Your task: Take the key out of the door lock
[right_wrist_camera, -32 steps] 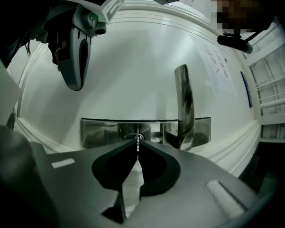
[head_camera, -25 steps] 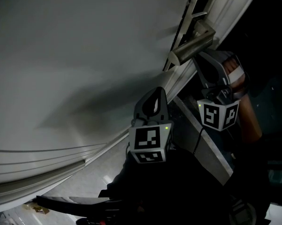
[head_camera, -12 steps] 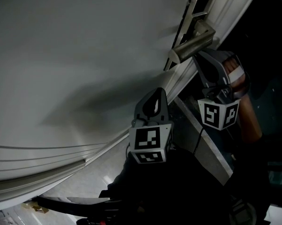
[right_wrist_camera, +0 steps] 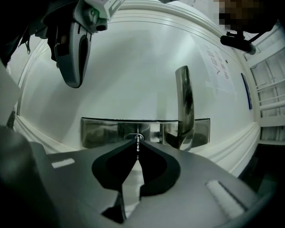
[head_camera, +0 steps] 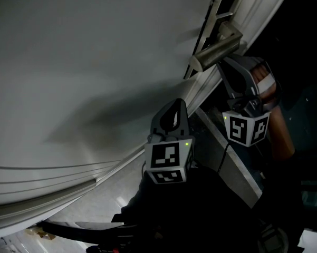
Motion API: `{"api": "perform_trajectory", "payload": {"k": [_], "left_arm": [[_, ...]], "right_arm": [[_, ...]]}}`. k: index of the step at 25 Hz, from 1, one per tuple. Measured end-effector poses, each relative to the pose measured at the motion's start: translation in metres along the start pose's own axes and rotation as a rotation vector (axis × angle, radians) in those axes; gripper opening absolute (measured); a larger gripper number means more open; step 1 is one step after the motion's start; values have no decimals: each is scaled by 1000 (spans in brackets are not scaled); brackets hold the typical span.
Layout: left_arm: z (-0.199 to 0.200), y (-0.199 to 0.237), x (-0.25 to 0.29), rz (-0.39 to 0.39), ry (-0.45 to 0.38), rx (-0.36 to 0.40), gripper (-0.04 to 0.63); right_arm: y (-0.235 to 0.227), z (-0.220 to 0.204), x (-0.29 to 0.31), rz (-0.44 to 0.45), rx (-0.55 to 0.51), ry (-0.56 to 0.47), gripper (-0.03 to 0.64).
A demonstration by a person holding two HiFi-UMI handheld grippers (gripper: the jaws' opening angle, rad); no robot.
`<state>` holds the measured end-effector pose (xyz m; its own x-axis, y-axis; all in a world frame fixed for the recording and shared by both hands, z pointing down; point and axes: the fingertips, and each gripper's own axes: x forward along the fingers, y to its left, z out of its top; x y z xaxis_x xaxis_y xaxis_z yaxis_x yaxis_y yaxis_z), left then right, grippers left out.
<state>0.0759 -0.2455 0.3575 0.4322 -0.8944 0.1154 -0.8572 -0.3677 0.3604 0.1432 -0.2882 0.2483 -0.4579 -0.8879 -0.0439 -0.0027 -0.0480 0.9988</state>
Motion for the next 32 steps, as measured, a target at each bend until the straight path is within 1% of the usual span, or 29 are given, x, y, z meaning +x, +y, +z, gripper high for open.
{"api": "perform_trajectory", "payload": {"k": [10, 20, 27, 32], "left_arm": [[1, 2, -1, 6, 0, -2, 0], [0, -4, 2, -10, -1, 5, 0], [1, 1, -1, 7, -3, -3, 0], [0, 0, -1, 3, -1, -3, 0]], "right_arm": [[-2, 2, -2, -4, -15, -3, 12], [-1, 1, -4, -2, -20, -5, 12], [-1, 1, -5, -4, -20, -6, 12], [0, 1, -5, -2, -22, -6, 12]]}}
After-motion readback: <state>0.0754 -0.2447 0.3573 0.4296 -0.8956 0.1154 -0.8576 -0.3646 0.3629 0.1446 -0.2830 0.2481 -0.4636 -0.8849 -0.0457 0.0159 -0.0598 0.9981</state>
